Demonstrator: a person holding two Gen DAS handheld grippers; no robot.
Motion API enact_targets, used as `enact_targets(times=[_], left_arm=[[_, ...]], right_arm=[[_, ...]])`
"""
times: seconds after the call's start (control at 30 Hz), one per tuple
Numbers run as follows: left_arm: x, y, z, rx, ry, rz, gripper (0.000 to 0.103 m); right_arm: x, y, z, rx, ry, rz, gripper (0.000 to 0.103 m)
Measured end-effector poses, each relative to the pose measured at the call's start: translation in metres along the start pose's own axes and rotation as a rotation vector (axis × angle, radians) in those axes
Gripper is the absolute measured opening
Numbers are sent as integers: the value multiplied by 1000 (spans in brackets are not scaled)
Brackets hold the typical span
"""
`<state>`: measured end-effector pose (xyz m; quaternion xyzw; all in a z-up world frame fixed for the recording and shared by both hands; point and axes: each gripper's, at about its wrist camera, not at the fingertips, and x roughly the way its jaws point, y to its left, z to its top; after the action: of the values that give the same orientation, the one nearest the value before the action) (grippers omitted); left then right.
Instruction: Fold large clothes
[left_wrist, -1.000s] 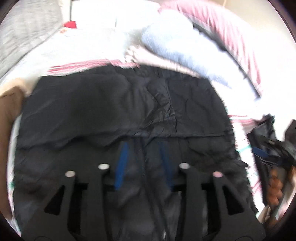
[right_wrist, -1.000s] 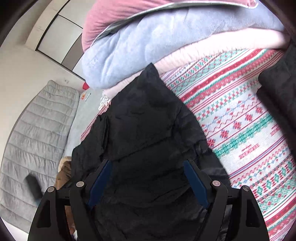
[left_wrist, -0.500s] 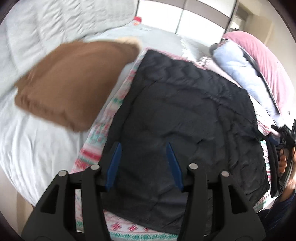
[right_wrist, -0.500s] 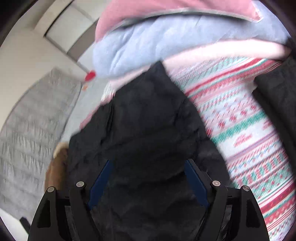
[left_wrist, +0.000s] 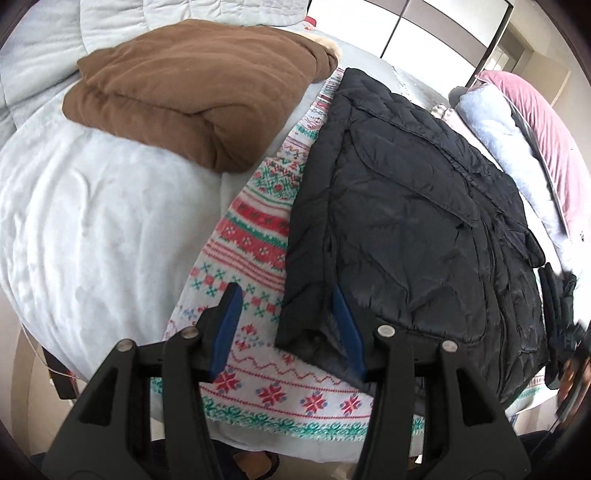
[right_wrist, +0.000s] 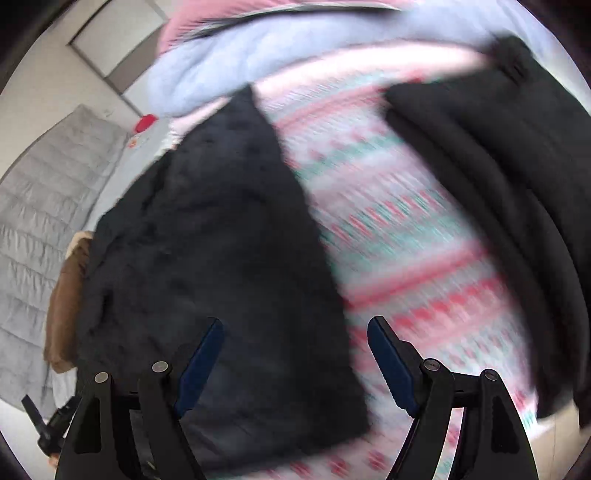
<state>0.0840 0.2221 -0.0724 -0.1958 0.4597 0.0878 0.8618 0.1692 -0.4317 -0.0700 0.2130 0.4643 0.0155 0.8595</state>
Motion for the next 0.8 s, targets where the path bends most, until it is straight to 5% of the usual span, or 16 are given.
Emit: enact_targets(times=[0.2, 0.57, 0.73, 0.8], left_arm=[[8, 0, -3, -46, 42, -80, 52], [19, -4, -6, -102, 47, -102, 53], [16, 11, -5, -198, -2, -113, 53], [16, 17, -4, -223, -3, -133, 53]], right_arm=[[-21, -72, -39, 196, 5, 44, 81], [-2, -50, -45, 203, 63, 230, 68], [10, -37, -47, 182, 69, 228, 30], [11, -40, -50, 202, 62, 232, 26]])
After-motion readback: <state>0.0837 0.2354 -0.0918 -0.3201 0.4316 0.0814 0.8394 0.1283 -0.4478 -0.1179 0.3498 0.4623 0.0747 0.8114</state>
